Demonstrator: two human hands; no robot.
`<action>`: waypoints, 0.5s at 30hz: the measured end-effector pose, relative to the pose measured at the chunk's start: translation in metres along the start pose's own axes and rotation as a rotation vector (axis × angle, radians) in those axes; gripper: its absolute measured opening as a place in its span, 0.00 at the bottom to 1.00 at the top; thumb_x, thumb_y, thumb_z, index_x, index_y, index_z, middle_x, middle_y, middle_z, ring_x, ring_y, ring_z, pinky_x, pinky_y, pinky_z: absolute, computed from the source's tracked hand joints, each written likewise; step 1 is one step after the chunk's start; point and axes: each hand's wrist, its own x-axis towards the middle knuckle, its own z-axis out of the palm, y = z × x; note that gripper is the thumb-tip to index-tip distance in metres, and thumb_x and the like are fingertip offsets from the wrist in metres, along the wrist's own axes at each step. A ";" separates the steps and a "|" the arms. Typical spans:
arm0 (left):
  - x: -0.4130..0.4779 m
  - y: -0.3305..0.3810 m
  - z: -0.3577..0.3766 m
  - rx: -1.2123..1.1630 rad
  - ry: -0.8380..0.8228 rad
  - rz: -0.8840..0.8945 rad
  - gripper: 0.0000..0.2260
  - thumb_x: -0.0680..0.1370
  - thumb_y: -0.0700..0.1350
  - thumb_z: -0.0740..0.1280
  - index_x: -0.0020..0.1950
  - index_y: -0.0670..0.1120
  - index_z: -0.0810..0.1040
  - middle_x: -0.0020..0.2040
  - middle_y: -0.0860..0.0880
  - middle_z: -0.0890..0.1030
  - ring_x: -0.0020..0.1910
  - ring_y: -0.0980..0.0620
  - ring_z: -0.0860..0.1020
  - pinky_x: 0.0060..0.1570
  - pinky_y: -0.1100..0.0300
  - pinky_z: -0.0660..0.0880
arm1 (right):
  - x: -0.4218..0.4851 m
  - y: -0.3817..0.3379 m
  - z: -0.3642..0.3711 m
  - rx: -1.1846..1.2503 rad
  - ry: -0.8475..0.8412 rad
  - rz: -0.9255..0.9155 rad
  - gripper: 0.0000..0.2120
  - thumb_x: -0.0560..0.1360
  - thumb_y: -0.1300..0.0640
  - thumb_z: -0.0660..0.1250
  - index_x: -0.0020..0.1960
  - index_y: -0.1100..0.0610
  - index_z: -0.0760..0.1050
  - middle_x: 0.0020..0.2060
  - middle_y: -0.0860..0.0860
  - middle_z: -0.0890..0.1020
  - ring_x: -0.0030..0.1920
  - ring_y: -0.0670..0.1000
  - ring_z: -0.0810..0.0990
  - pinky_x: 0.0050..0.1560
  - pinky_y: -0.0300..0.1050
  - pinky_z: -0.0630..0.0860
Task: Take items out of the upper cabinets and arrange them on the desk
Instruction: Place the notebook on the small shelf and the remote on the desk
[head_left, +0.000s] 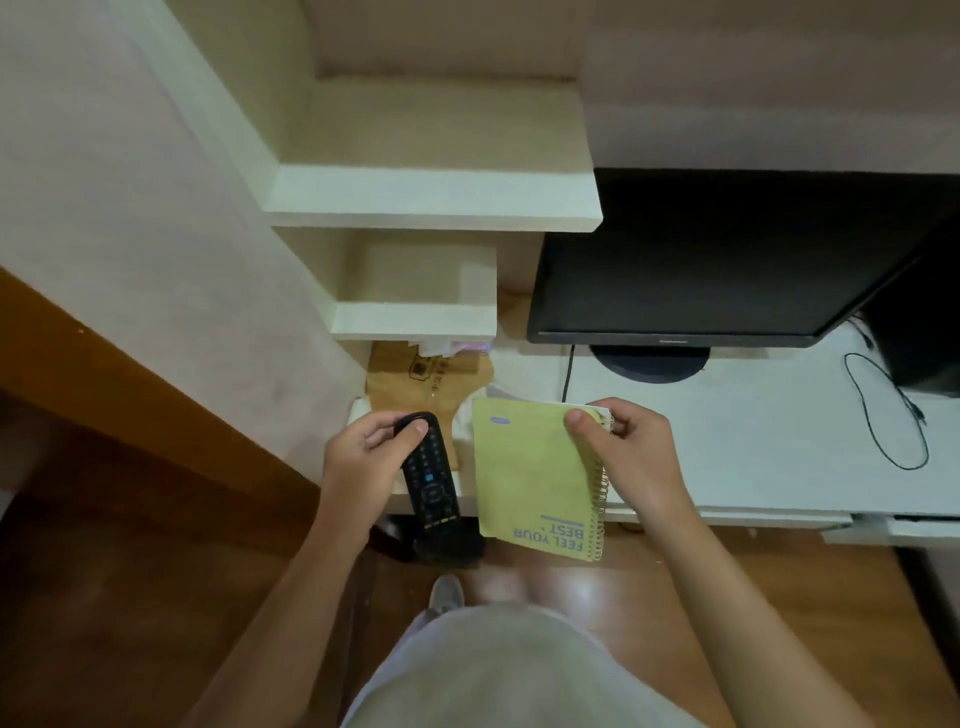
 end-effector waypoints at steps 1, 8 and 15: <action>0.009 0.001 -0.001 0.004 -0.012 -0.009 0.04 0.76 0.46 0.74 0.49 0.50 0.84 0.44 0.54 0.87 0.45 0.57 0.84 0.46 0.59 0.79 | 0.000 0.003 0.002 -0.004 0.022 0.008 0.07 0.76 0.59 0.73 0.42 0.63 0.81 0.32 0.52 0.81 0.32 0.46 0.77 0.33 0.38 0.72; 0.040 0.012 0.011 0.141 -0.179 0.003 0.03 0.77 0.47 0.73 0.49 0.53 0.82 0.42 0.57 0.85 0.42 0.64 0.82 0.40 0.68 0.75 | -0.016 0.022 0.002 0.040 0.165 0.082 0.07 0.75 0.61 0.74 0.43 0.66 0.81 0.30 0.48 0.79 0.30 0.43 0.75 0.32 0.35 0.71; 0.039 0.026 0.033 0.181 -0.272 0.022 0.02 0.78 0.47 0.71 0.48 0.54 0.80 0.43 0.59 0.84 0.41 0.69 0.80 0.37 0.69 0.70 | -0.024 0.023 -0.009 0.123 0.221 0.138 0.07 0.75 0.62 0.73 0.43 0.67 0.81 0.32 0.53 0.80 0.31 0.46 0.76 0.33 0.37 0.73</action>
